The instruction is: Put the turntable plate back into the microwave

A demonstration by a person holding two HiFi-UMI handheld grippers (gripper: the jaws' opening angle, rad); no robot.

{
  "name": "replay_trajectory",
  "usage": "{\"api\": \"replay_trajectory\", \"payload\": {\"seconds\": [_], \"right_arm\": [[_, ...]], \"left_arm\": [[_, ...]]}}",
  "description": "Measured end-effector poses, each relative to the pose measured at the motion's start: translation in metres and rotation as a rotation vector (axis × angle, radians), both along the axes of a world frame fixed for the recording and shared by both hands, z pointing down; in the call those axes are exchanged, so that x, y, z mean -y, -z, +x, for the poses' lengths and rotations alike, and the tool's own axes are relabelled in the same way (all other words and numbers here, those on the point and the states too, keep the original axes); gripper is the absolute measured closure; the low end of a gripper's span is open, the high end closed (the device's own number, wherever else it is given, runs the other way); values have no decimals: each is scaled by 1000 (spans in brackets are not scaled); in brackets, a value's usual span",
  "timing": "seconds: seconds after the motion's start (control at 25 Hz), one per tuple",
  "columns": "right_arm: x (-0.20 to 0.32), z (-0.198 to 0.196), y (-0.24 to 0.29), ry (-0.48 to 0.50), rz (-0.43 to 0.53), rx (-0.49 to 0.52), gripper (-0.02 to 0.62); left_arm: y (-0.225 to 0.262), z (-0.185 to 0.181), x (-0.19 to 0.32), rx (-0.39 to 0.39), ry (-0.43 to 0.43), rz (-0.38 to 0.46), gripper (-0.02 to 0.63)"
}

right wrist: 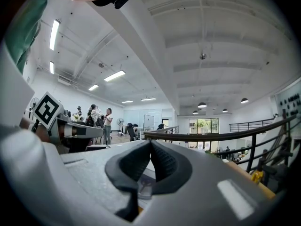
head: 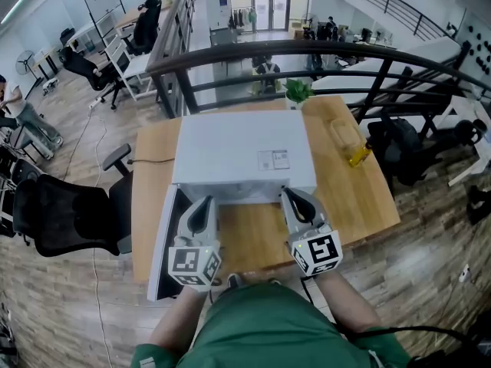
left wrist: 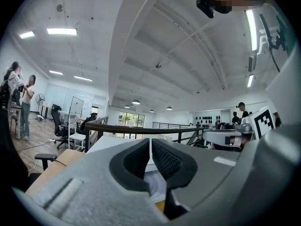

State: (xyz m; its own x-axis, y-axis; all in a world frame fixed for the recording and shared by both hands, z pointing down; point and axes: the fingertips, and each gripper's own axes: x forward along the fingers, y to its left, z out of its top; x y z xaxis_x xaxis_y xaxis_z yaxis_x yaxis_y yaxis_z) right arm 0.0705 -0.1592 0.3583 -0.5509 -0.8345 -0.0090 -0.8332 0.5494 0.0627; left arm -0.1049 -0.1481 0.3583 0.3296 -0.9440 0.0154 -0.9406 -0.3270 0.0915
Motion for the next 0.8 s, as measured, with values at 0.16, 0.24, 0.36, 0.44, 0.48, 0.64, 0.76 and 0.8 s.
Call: {"api": "replay_trajectory", "payload": {"seconds": [0.16,0.24,0.36,0.44,0.48,0.64,0.76,0.8], "right_arm": [[-1,4,3,-7,4,-1,592],[-2,6,4,-7,4,1,592],[-3,8,6,-4,10,5,592],[-3,10,7,-1,13,8,592],[-3,11,7,1,14,8,592],[-4,15,8,8,10,13,592],[-5,21,6,9,3,12,592],[-6,23,5,10,0,11,592]], "left_arm": [[0,4,-3,2,-4,-7,583],[-1,6,-5,3,-5,-8,583],[-1,8,-7,2,-3,-9,583],[-1,10,-7,5,-2,-9,583],[-1,11,-7,7,-1,-9,583],[-3,16,-7,12,0,-18,583],[-7,23,-10,16,-3,-30,583],[-7,25,-10,18,-4,-30,583]]}}
